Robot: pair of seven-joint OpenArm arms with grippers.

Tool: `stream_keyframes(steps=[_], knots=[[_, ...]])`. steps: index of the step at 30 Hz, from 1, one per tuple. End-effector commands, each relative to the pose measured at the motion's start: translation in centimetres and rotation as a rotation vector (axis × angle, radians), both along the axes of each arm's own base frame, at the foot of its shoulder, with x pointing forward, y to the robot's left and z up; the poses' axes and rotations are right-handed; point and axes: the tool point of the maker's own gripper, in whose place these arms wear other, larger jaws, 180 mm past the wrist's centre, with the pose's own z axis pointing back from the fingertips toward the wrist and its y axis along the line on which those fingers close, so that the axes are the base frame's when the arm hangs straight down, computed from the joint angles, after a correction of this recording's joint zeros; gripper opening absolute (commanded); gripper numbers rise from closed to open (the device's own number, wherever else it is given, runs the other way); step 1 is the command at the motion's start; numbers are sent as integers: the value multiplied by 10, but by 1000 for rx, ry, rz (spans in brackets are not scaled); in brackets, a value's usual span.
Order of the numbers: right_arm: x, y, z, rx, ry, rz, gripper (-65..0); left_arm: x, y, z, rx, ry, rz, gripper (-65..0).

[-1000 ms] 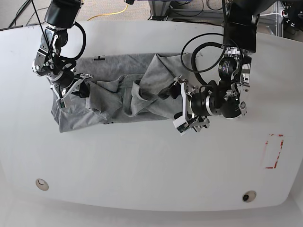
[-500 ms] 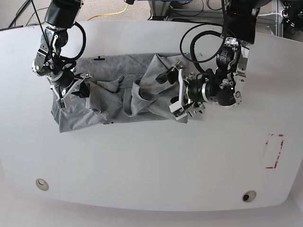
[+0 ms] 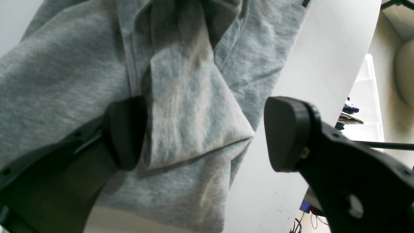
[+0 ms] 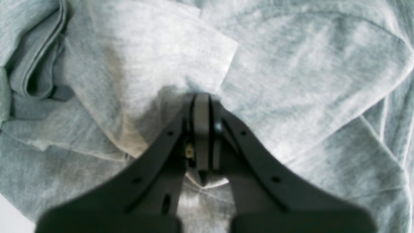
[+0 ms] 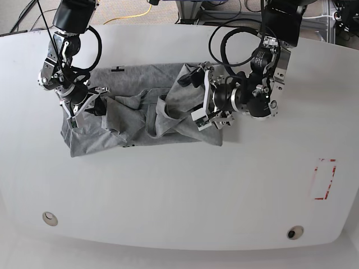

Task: Layout the t-shirt on the table in an organized manner, then fold the t-shirt properly
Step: 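Lower the folded end onto the strip with the left gripper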

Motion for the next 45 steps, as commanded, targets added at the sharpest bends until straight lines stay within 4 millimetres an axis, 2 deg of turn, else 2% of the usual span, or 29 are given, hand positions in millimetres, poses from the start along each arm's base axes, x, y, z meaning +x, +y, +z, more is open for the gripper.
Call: stream_keyframes(steps=[1, 7, 9, 12, 16, 18, 21, 27, 32, 38, 41, 45], knots=[[-11, -7, -11, -60, 75, 15, -637, 8, -2, 12, -26, -37, -1, -132], [-11, -7, -11, -60, 75, 15, -637, 8, -1, 11, -23, -37, -1, -135], [-11, -7, -11, -60, 75, 15, -637, 8, -1, 11, -23, -37, -1, -156], [-11, -7, -11, -60, 75, 15, -637, 8, 0, 11, -23, -36, 0, -274], [-11, -7, -11, -60, 75, 15, -637, 9, 0, 11, -21, -38, 0, -478], [-11, -7, -11, -60, 75, 15, -637, 9, 0, 11, -21, -38, 0, -557], [-10, -7, -10, -61, 74, 15, -637, 11, 1, 11, -9, -44, 2, -622], [-10, -7, -10, -61, 74, 15, -637, 13, 7, 7, 38, -64, 7, -633], [-10, -7, -10, -61, 74, 15, -637, 12, 1, 11, 32, -78, -12, -635], [-10, -7, -10, -61, 74, 15, -637, 2, -20, 21, 28, -119, -103, -650], [-10, -7, -10, -61, 74, 15, -637, -9, -35, 22, 26, -129, -167, -650], [-10, -7, -10, -61, 74, 15, -637, -13, -57, 32, 11, -161, -235, -650]])
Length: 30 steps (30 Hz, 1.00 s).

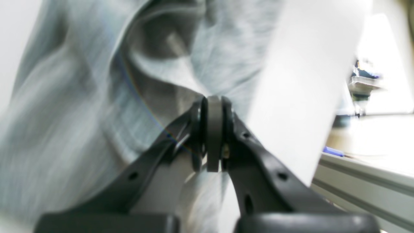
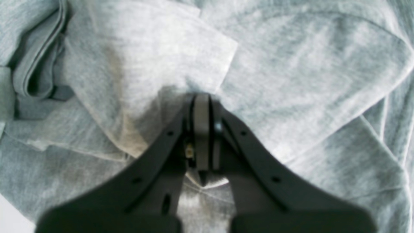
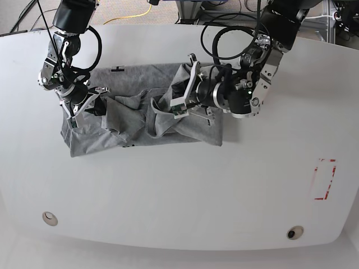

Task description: Layout the t-shirt on the table in an organized manner, then fold the t-shirt properly

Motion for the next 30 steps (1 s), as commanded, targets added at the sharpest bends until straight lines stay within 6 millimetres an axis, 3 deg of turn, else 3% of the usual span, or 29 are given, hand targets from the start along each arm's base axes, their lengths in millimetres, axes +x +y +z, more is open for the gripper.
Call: stream_keyframes(steps=[1, 7, 21, 24, 26, 30], knots=[[-10, -7, -11, -61, 75, 15, -637, 7, -21, 22, -61, -50, -35, -650], [-6, -7, -8, -61, 64, 15, -637, -2, -46, 32, -98, -60, -91, -650], [-7, -8, -8, -66, 78, 18, -637, 13, -89, 61, -185, -75, -111, -650], [-7, -9, -8, -66, 79, 17, -637, 18, -88, 64, -188, -86, -104, -650], [-7, -9, -8, -66, 78, 17, -637, 28, -76, 63, -174, -96, -74, -633], [-7, -9, -8, -66, 78, 17, -637, 44, -43, 51, -118, -103, -14, -511]])
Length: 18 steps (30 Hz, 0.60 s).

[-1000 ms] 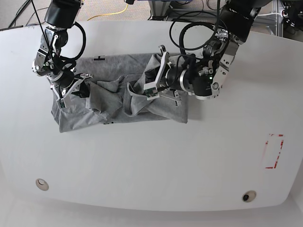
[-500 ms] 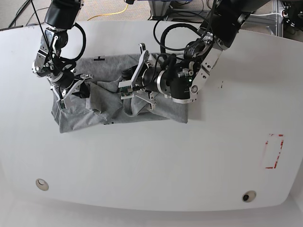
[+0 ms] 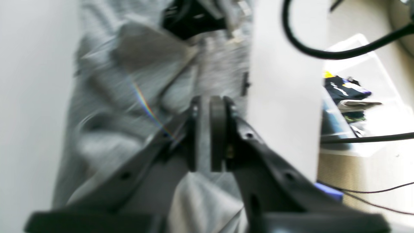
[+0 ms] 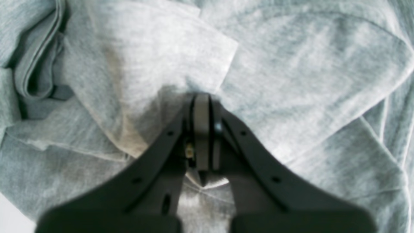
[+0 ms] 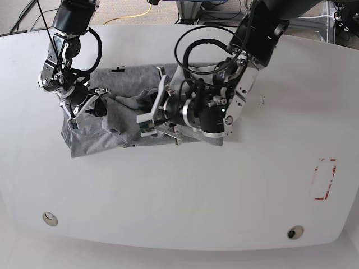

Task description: Layout the t-shirt on the table in an organized manner, then fold the t-shirt properly

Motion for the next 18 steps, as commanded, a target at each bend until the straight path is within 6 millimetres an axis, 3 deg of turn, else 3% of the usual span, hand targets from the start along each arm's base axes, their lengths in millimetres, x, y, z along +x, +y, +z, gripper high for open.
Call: stream_keyframes(steps=[1, 4, 8, 12, 18], knots=[[-10, -9, -9, -63, 71, 11, -637, 16, 22, 3, 17, -35, 42, -471], [-9, -9, -9, -63, 69, 11, -637, 28, 51, -4, 61, -40, 93, -306], [-7, -9, -7, -63, 64, 10, -637, 42, 79, -2, 81, -61, 164, -171], [-7, -8, -8, -62, 66, 13, -637, 41, 101, -10, 119, -59, 187, -201], [-5, -7, -7, -58, 61, 12, -637, 32, 104, -22, 139, -27, 181, -258]])
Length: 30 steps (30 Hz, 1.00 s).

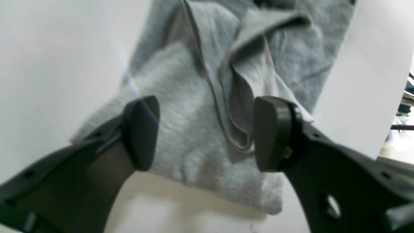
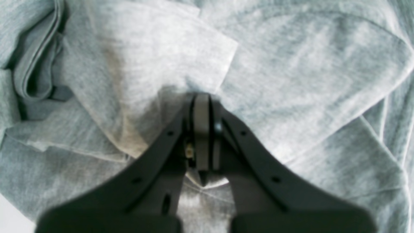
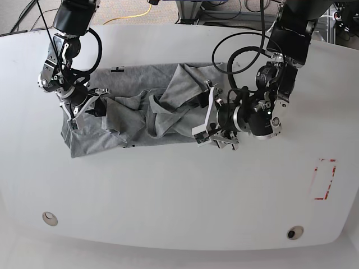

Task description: Layout the t-shirt on the table in an organized manner, then fold the t-shirt properly

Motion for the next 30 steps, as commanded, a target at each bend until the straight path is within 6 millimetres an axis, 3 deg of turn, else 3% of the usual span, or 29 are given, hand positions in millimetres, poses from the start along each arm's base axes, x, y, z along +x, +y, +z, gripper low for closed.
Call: stream_keyframes(steps=[1, 12, 21, 30], knots=[[-5, -5, -8, -53, 58, 11, -637, 0, -8, 8, -34, -18, -16, -258], [-3, 0, -8, -44, 54, 12, -637, -24, 0, -25, 34, 48, 0, -256], [-3, 1, -8, -42, 54, 12, -637, -42, -13, -38, 42, 92, -43, -256], [-3, 1, -8, -42, 54, 12, -637, -44, -17, -40, 40, 99, -53, -256]])
